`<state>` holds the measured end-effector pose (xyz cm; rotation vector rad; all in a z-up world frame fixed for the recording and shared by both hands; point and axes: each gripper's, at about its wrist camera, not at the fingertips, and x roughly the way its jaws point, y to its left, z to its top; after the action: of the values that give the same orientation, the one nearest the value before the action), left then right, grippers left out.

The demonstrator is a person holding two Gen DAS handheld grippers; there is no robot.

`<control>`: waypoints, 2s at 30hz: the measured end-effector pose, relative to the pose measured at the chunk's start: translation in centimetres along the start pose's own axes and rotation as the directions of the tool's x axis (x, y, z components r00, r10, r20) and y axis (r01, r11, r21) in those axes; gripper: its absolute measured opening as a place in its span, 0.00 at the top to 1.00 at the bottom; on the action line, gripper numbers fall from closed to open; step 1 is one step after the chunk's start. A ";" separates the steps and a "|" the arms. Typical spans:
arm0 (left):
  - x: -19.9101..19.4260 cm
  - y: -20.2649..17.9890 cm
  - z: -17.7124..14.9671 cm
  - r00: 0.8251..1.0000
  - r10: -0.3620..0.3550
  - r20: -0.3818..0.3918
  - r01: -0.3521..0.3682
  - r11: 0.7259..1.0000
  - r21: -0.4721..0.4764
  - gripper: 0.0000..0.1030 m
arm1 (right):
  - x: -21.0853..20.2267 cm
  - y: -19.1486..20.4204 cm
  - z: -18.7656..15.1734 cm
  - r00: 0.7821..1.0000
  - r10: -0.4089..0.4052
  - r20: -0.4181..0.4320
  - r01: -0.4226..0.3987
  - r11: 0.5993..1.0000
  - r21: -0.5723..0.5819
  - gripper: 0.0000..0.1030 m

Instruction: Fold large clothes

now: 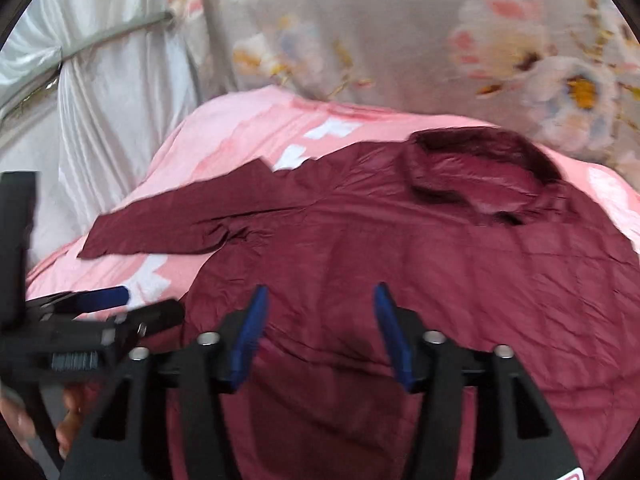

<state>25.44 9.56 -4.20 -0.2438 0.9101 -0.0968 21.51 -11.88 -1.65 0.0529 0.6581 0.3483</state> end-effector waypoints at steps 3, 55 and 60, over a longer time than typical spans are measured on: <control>1.9 -1.1 1.0 0.993 -0.103 -0.065 0.101 0.994 -0.036 0.05 | -2.5 -4.4 -0.4 0.998 -0.059 0.023 0.056 0.991 0.123 0.40; 5.4 -13.8 3.1 0.998 0.013 0.065 -0.029 0.966 0.257 0.50 | 0.3 -12.4 1.3 0.954 -0.276 -0.116 0.296 0.927 0.230 0.87; 9.4 -13.8 0.5 0.999 0.054 0.005 -0.053 0.965 0.258 0.51 | 4.2 -11.5 -1.1 0.934 -0.292 -0.204 0.328 0.929 0.169 0.87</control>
<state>31.85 -5.49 -7.69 0.0232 0.8950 -0.1641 27.40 -21.34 -6.78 0.1100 0.8616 -0.0232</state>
